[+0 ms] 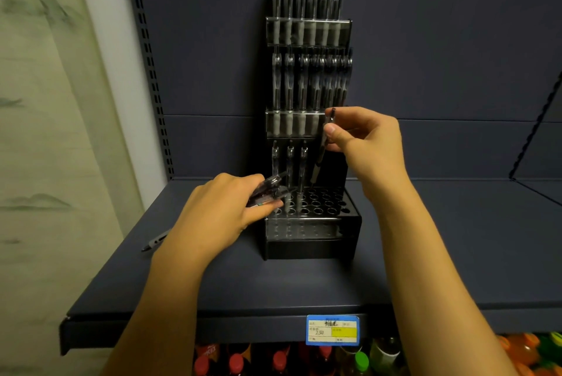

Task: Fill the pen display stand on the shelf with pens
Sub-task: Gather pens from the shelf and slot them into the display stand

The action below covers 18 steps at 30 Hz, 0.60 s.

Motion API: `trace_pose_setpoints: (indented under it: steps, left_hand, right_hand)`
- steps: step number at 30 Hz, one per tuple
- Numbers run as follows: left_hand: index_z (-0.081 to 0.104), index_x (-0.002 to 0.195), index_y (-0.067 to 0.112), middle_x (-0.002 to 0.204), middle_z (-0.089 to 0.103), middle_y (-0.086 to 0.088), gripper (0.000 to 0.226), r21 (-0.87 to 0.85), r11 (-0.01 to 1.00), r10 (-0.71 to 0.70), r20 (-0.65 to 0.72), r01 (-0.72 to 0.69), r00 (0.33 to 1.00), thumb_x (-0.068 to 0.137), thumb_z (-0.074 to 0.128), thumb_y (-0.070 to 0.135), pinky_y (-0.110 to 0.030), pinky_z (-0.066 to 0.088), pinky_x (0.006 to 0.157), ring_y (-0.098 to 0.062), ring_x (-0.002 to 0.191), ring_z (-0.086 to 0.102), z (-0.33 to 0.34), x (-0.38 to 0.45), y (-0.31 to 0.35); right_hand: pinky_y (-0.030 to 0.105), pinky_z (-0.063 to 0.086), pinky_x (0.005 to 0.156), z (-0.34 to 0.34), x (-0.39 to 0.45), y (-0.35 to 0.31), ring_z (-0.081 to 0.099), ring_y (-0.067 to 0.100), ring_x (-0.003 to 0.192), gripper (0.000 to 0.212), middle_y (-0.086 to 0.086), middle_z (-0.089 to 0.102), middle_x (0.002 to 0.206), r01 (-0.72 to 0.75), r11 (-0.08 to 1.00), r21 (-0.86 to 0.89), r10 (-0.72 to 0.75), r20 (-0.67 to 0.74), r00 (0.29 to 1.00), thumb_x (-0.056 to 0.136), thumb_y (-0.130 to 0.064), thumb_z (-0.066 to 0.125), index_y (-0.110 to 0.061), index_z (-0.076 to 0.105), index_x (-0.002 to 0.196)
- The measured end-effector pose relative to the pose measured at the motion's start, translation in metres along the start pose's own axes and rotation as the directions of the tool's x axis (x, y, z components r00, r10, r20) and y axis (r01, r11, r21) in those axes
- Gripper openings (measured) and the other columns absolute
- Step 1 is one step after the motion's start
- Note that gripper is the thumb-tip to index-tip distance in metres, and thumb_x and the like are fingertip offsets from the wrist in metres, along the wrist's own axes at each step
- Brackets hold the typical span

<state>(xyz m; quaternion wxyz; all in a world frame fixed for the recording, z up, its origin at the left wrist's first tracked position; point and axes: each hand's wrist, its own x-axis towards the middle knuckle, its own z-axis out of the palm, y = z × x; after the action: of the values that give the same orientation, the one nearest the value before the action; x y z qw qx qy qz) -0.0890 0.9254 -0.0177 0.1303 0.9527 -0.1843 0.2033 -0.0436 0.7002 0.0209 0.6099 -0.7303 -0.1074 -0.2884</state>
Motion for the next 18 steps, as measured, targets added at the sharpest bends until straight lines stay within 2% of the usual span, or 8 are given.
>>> trace_pose_setpoints:
  steps: [4, 9, 18]
  left_hand:
    - [0.055, 0.083, 0.028, 0.069, 0.056, 0.005, 0.026, -0.065, 0.998, -0.014, 0.01, 0.015, 1.0, 0.094, 0.06, 0.051, -0.028, 0.034, 0.051, -0.011, 0.062, 0.054, 0.0056, -0.0001, -0.0022]
    - [0.056, 0.077, 0.025, 0.068, 0.057, 0.004, 0.022, -0.085, 0.996, -0.018, 0.007, 0.019, 1.0, 0.093, 0.061, 0.04, -0.032, 0.036, 0.052, -0.014, 0.062, 0.055, 0.0076, 0.0013, -0.0021]
    - [0.057, 0.078, 0.022, 0.067, 0.057, 0.002, 0.019, -0.1, 0.995, -0.025, 0.003, 0.025, 1.0, 0.092, 0.06, 0.036, -0.03, 0.032, 0.052, -0.015, 0.061, 0.054, 0.0076, 0.0029, 0.0]
  right_hand:
    - [0.033, 0.063, 0.081, -0.0001, -0.0001, -0.0018, 0.074, 0.015, 0.092, 0.023, 0.003, 0.076, 0.098, 0.005, 1.0, -0.015, -0.005, -0.005, 1.0, 0.091, -0.007, 0.074, -0.014, 0.076, 0.112]
    - [0.031, 0.063, 0.079, -0.0006, -0.0011, -0.0036, 0.074, 0.016, 0.091, 0.022, 0.004, 0.075, 0.097, 0.025, 0.998, -0.062, -0.025, 0.004, 1.0, 0.091, -0.009, 0.074, -0.015, 0.076, 0.111]
    - [0.029, 0.063, 0.079, -0.0004, -0.0038, -0.0049, 0.073, 0.012, 0.087, 0.024, 0.001, 0.075, 0.094, 0.031, 0.986, -0.162, -0.029, 0.011, 1.0, 0.09, -0.012, 0.076, -0.015, 0.075, 0.114]
